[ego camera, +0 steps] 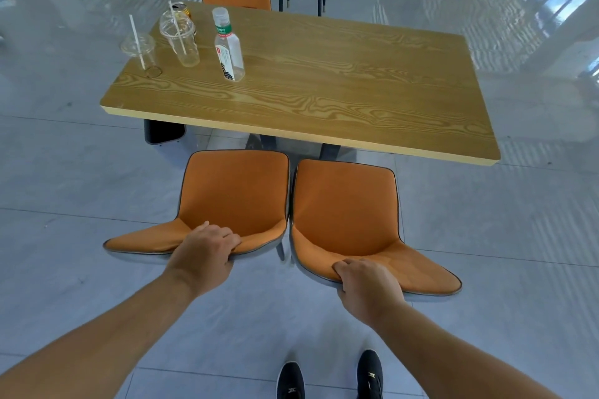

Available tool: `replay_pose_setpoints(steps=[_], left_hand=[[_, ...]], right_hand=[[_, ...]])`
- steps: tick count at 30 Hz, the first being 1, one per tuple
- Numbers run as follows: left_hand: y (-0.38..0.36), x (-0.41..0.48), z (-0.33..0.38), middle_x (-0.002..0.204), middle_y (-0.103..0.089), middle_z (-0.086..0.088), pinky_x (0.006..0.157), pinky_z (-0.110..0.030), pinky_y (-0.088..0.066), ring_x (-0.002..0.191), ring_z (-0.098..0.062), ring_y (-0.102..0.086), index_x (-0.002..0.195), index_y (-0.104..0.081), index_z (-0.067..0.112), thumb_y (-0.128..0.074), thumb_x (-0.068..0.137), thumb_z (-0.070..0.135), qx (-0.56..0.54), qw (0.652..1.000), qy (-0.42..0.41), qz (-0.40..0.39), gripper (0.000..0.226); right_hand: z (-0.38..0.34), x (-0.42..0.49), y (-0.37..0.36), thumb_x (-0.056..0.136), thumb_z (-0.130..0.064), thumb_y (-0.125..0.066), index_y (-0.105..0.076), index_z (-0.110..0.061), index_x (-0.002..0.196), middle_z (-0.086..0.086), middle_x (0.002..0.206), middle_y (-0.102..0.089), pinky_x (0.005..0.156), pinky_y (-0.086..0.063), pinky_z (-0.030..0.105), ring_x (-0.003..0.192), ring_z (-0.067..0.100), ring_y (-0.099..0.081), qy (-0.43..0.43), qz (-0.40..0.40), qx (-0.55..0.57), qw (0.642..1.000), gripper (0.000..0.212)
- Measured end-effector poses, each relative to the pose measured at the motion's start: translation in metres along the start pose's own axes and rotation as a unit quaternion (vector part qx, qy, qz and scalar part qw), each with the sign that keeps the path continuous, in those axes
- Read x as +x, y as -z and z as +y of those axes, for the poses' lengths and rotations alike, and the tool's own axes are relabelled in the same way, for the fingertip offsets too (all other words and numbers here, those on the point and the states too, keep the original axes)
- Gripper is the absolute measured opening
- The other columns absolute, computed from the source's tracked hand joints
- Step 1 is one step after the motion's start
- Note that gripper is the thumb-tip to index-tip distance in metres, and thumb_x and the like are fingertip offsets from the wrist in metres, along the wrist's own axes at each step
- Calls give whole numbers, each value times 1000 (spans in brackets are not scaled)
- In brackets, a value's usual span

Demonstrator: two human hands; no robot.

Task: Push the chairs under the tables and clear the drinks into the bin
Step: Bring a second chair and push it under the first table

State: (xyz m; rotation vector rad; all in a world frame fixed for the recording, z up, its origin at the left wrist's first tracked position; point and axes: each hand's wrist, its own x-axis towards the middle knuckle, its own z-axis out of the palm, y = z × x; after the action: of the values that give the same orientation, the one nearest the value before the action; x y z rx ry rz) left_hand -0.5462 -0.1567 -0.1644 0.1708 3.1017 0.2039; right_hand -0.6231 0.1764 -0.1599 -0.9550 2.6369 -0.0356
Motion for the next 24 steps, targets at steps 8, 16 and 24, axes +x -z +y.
replay_pose_setpoints(steps=[8, 16, 24], left_hand=[[13, -1, 7, 90, -62, 11, 66, -33, -52, 77, -14, -56, 105, -68, 29, -73, 74, 40, 6, 991, 94, -98, 32], [102, 83, 102, 146, -53, 3, 93, -43, -52, 125, -21, -54, 143, -45, 34, -48, 76, 84, -191, 946, 218, -144, 84], [256, 233, 272, 153, -47, -1, 99, -46, -47, 136, -27, -45, 148, -41, 33, -49, 82, 84, -121, 992, -3, -20, 84]], right_hand=[[-5, 1, 11, 95, -53, -58, -60, -27, 119, -8, 105, -64, 76, -52, 32, 91, 17, -58, -32, -57, 20, 998, 35], [35, -22, 130, 95, -74, -41, -48, -28, 146, -1, 143, -57, 97, -50, 43, 131, 24, -50, -142, 64, 150, 976, 69], [170, -117, 282, 91, -72, -47, -53, -24, 140, 3, 134, -61, 99, -49, 44, 124, 28, -52, -169, 243, 81, 952, 70]])
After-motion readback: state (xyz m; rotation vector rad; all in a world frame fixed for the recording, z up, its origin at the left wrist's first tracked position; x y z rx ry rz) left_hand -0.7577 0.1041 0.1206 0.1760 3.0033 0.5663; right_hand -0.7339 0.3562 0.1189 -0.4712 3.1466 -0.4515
